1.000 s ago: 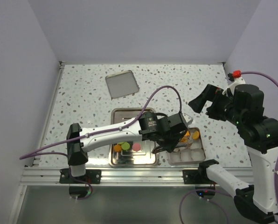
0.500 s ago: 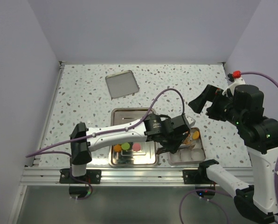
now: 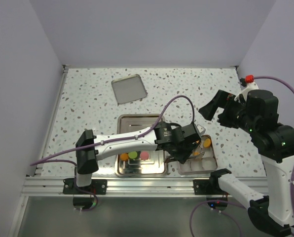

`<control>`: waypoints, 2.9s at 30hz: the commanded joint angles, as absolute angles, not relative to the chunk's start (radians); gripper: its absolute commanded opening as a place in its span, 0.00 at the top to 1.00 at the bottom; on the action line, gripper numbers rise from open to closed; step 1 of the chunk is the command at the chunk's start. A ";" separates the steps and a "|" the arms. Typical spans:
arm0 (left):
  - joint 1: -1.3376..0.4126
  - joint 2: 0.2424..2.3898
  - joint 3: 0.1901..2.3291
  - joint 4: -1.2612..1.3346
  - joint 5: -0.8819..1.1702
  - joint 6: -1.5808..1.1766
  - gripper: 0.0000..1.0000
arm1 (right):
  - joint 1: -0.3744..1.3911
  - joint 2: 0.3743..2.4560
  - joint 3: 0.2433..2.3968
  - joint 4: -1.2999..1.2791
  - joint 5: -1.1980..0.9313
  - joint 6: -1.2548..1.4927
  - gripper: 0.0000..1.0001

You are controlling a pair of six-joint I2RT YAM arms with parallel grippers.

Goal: Pack the cookies

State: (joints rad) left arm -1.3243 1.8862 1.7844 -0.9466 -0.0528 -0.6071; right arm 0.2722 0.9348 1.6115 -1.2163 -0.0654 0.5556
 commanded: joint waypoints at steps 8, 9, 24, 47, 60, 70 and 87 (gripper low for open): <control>-1.322 1.893 1.786 -0.925 -0.101 -0.604 0.46 | 0.287 0.933 1.606 -1.212 -0.055 0.532 0.01; -1.321 1.891 1.787 -0.925 -0.104 -0.604 0.46 | 0.285 0.933 1.605 -1.212 -0.055 0.532 0.01; -1.279 1.696 1.763 -1.074 -0.221 -0.658 0.46 | 0.288 0.934 1.588 -1.203 -0.060 0.534 0.01; -1.232 1.287 1.233 -1.209 -0.179 -0.775 0.44 | 0.290 0.934 1.545 -1.180 -0.091 0.554 0.01; -1.230 1.341 1.184 -1.155 -0.163 -0.752 0.44 | 0.290 0.936 1.545 -1.186 -0.084 0.549 0.01; -1.230 1.371 1.173 -1.141 -0.156 -0.741 0.45 | 0.290 0.937 1.548 -1.186 -0.084 0.549 0.01; -1.226 1.453 1.440 -1.198 -0.190 -0.706 0.61 | 0.290 0.959 1.600 -1.193 -0.089 0.551 0.01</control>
State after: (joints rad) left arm -1.2304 1.4342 1.3148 -1.2053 -0.1635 -0.7322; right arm 0.2874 0.9447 1.5463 -1.2114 -0.0719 0.5499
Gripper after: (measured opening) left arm 0.432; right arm 0.986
